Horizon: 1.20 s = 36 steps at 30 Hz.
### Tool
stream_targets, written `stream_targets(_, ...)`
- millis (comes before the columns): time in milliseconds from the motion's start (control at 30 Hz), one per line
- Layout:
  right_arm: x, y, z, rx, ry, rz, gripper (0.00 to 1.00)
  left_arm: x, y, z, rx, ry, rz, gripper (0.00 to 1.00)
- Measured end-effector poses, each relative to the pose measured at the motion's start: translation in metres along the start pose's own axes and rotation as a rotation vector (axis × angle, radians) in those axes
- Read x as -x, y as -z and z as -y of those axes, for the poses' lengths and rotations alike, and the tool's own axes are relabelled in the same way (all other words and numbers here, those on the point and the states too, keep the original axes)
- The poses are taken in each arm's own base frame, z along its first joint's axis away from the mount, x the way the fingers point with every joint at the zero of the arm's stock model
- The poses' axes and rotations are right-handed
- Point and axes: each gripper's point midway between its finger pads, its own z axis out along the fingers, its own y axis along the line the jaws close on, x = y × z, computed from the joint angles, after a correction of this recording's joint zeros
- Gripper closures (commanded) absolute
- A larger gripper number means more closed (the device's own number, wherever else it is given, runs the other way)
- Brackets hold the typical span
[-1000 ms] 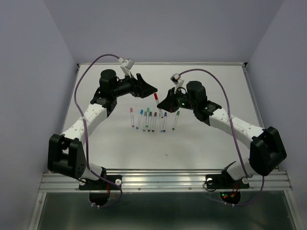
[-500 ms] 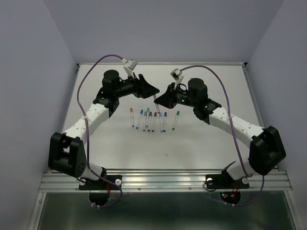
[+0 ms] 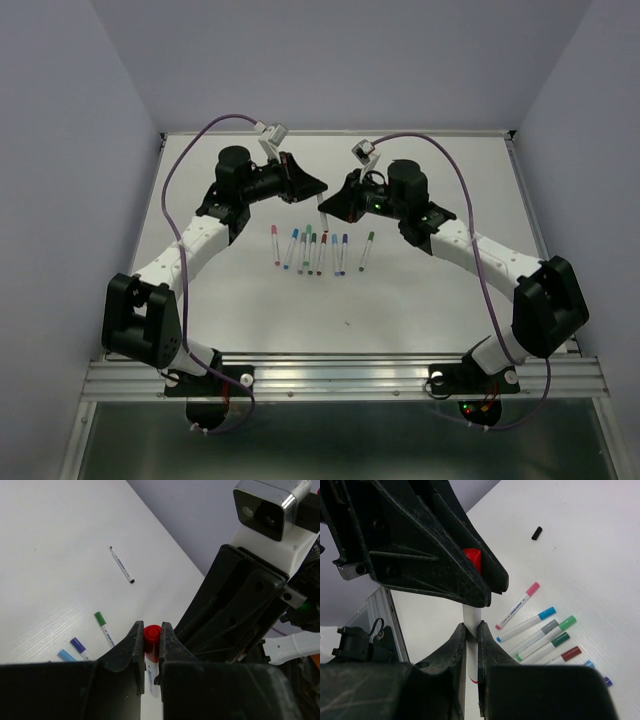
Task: Open the pen caps
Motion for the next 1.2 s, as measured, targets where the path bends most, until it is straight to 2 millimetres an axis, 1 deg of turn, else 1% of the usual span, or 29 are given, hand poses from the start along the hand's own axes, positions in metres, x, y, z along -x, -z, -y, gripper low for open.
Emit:
stream_targets(233, -0.001, -0.001, 0.001, 0.003, 0.0, -0.001, 0.99, 0.001, 0.0, -0.002, 0.012, 0.014, 0.006, 1.0)
stream_targets(333, 0.0, -0.004, 0.002, 0.003, -0.002, 0.0, 0.96, 0.002, -0.001, -0.005, 0.027, 0.022, 0.021, 1.0)
stream_targets(400, 0.0, -0.005, 0.003, 0.003, -0.004, -0.002, 0.92, 0.002, -0.001, -0.007, 0.037, 0.026, 0.033, 1.0)
stream_targets(467, -0.001, -0.007, 0.004, 0.005, -0.006, -0.005, 0.91, 0.002, 0.0, -0.009, 0.048, 0.03, 0.041, 1.0)
stream_targets(500, -0.002, -0.008, 0.004, 0.008, -0.007, -0.007, 0.93, 0.002, 0.001, -0.01, 0.053, 0.032, 0.046, 1.0)
stream_targets(633, 0.0, -0.011, 0.004, 0.017, -0.011, -0.007, 0.94, 0.005, 0.002, -0.011, 0.071, 0.032, 0.064, 1.0)
stream_targets(667, 0.001, -0.011, 0.003, 0.02, -0.01, -0.005, 0.96, 0.005, 0.002, -0.011, 0.071, 0.03, 0.066, 1.0)
stream_targets(700, 0.001, -0.011, 0.003, 0.021, -0.009, -0.003, 0.99, 0.006, 0.003, -0.01, 0.072, 0.03, 0.068, 1.0)
stream_targets(967, 0.005, -0.01, -0.001, 0.048, -0.002, 0.006, 0.99, 0.012, 0.005, -0.012, 0.107, 0.029, 0.096, 1.0)
stream_targets(1100, 0.002, -0.011, 0.0, 0.051, 0.005, 0.013, 0.99, 0.018, 0.012, -0.018, 0.136, 0.053, 0.085, 1.0)
stream_targets(1200, 0.0, -0.012, -0.001, 0.043, 0.023, 0.042, 0.99, 0.02, 0.016, -0.025, 0.141, 0.113, 0.042, 1.0)
